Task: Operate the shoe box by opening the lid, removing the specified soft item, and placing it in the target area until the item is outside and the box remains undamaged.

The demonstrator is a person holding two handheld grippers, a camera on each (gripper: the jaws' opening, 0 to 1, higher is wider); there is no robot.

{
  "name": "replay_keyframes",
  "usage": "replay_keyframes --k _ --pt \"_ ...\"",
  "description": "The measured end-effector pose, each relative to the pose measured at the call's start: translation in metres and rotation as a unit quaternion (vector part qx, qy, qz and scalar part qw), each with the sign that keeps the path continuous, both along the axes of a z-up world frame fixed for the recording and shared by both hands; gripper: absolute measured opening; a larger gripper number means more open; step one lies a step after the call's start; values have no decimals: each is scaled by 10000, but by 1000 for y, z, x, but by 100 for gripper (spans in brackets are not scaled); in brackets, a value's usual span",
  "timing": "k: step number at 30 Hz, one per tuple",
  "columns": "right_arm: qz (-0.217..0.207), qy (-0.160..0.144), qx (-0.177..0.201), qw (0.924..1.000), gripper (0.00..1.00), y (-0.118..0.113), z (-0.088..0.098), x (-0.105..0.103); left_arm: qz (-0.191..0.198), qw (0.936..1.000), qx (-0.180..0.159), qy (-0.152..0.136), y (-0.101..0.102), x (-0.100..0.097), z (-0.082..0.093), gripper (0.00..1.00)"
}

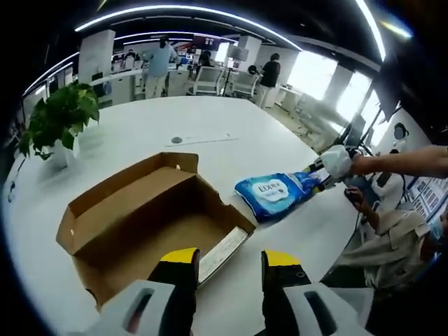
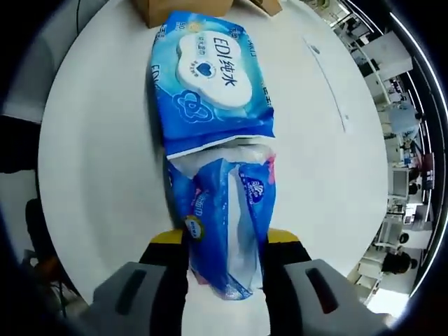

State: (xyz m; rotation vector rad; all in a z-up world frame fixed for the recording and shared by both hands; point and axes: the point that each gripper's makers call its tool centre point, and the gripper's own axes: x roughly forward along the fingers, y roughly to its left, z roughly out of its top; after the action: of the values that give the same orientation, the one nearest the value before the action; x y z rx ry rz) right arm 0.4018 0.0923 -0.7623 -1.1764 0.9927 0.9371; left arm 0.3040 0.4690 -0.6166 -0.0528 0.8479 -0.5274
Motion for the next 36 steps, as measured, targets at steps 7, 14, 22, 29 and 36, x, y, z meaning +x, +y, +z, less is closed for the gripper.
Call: replay_keyframes --k 7,14,22,29,36 --pt "-56 -99 -62 9999 38 -5 19 -6 1 9999 -97 -52 -2 0 3 36" --pt "-159 -132 -97 9997 38 -8 32 -12 -18 9997 -203 -94 -2 -4 5 36" --pt "-542 -223 61 9983 38 -7 49 -15 13 9994 -331 -127 5 -8 7 36" --pt "-895 -229 210 9955 38 -6 57 -21 55 9991 -392 -162 15 -14 6 36" --pt "-1433 -251 592 9876 37 4 66 -22 96 9988 -454 -164 25 -21 5 36"
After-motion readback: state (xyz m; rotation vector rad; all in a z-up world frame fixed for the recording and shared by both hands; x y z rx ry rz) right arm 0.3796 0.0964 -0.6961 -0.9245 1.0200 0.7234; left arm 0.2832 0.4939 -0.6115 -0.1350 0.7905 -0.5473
